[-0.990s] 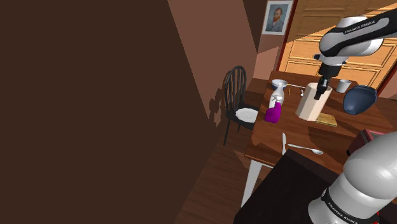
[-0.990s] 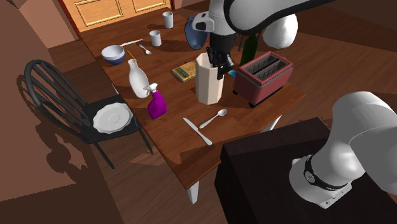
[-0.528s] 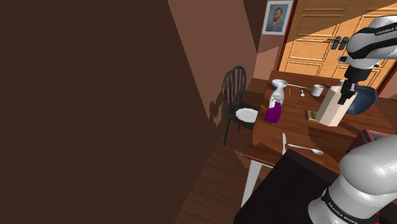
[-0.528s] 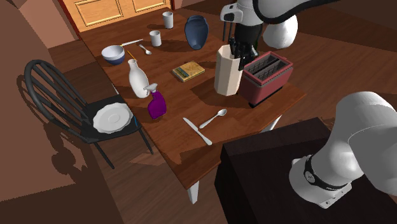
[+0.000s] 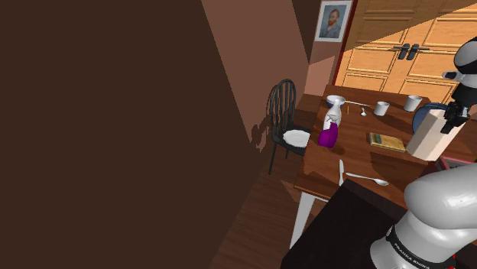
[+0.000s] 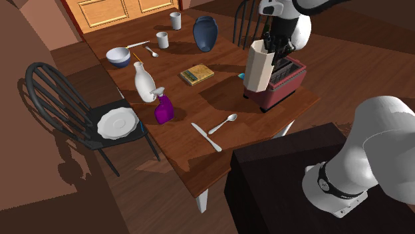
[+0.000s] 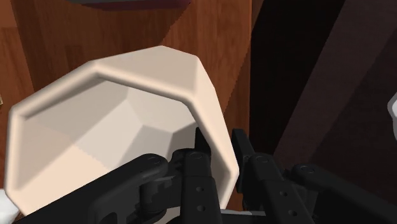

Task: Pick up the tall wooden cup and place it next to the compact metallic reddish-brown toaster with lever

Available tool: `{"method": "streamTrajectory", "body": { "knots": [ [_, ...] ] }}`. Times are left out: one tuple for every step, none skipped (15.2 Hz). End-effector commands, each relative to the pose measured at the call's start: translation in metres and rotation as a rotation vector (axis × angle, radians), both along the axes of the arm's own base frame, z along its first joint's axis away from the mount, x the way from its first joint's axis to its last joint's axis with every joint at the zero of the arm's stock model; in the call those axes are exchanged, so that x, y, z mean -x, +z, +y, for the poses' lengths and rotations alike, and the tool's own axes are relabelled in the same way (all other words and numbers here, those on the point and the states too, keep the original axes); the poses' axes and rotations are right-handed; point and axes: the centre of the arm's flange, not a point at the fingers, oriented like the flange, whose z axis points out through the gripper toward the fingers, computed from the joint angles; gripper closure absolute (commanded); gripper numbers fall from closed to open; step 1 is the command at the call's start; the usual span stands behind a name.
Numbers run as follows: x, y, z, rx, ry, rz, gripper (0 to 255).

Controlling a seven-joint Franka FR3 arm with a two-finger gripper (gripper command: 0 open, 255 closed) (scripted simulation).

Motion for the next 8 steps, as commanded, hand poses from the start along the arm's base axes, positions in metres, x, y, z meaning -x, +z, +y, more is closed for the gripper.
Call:
{"method": "streamTrajectory", "body": {
  "knots": [
    [0.026, -0.001, -0.005, 0.001, 0.002, 0.0, 255],
    [0.039, -0.001, -0.007, 0.001, 0.002, 0.0, 255],
    [0.052, -0.001, -0.01, 0.001, 0.002, 0.0, 255],
    [0.065, -0.001, -0.013, 0.001, 0.002, 0.0, 255],
    [0.078, -0.001, -0.015, 0.001, 0.002, 0.0, 255],
    [0.091, -0.001, -0.018, 0.001, 0.002, 0.0, 255],
    [0.104, -0.001, -0.02, 0.001, 0.002, 0.0, 255],
    [0.117, -0.001, -0.023, 0.001, 0.002, 0.0, 255]
  ]
}}
